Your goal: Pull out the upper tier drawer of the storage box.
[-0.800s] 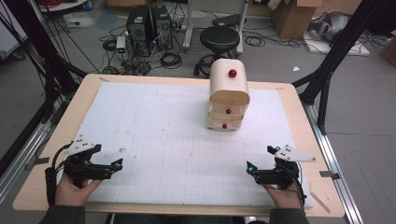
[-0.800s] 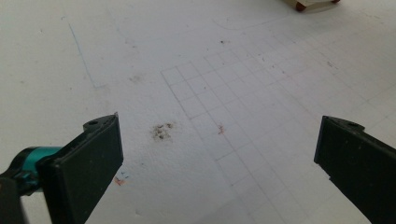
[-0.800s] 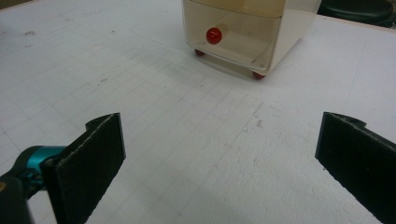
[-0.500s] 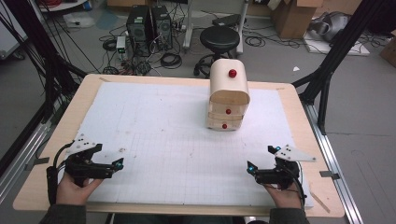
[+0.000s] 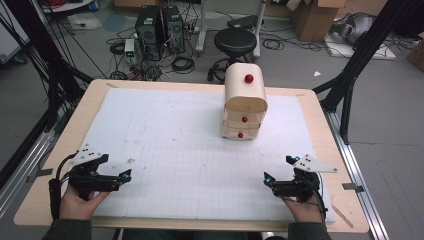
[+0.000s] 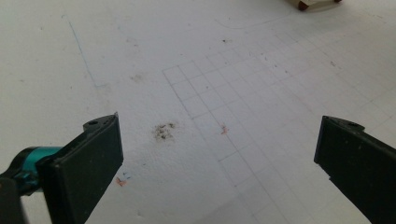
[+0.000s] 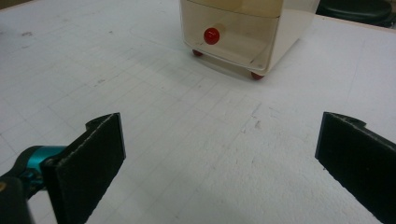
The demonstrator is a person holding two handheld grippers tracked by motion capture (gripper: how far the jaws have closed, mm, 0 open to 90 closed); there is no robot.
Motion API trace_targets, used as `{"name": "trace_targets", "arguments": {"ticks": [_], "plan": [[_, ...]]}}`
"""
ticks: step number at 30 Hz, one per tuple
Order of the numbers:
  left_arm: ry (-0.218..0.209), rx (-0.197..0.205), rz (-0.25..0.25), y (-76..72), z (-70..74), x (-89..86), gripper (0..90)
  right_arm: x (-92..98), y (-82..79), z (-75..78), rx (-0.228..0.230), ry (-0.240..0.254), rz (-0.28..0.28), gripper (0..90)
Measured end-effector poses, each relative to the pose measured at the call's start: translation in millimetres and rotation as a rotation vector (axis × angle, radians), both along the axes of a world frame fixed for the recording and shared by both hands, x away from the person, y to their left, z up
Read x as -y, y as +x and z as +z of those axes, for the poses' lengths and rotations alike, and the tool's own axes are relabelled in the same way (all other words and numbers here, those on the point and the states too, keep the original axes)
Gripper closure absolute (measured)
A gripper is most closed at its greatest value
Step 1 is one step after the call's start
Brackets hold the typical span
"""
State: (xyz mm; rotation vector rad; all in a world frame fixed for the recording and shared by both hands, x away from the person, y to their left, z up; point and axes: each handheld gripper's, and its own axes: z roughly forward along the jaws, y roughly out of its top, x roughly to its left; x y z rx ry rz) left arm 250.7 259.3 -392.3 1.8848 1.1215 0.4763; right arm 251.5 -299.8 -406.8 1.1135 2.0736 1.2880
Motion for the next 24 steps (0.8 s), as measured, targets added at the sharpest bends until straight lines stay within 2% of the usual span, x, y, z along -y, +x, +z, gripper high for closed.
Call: {"name": "trace_targets", "arguments": {"ticks": [4,12,16,17,21,24], "plan": [[0.001,0.001,0.003,-0.1,-0.2,-0.9,1.7,-2.0,0.2,0.4,0.001,0.002,0.0,0.4],[-0.005,0.0,0.003,-1.4,-0.9,-1.1,1.7,-10.8,2.6,3.7,0.017,-0.024,0.01,0.4],[-0.006,0.004,0.004,-2.0,-0.6,-0.8,1.8,-15.0,3.1,7.0,0.026,-0.031,-0.008,0.5],[-0.004,0.003,0.002,-2.2,-0.5,-1.1,1.7,-15.8,2.8,7.3,0.023,-0.016,-0.032,0.5],[-0.005,0.002,0.003,-2.6,-0.3,-1.9,1.7,-16.9,1.1,8.5,0.028,-0.01,-0.062,0.4],[-0.007,0.006,0.005,-2.7,0.2,-2.1,1.8,-18.8,0.5,9.6,0.033,-0.015,-0.061,0.4]]}}
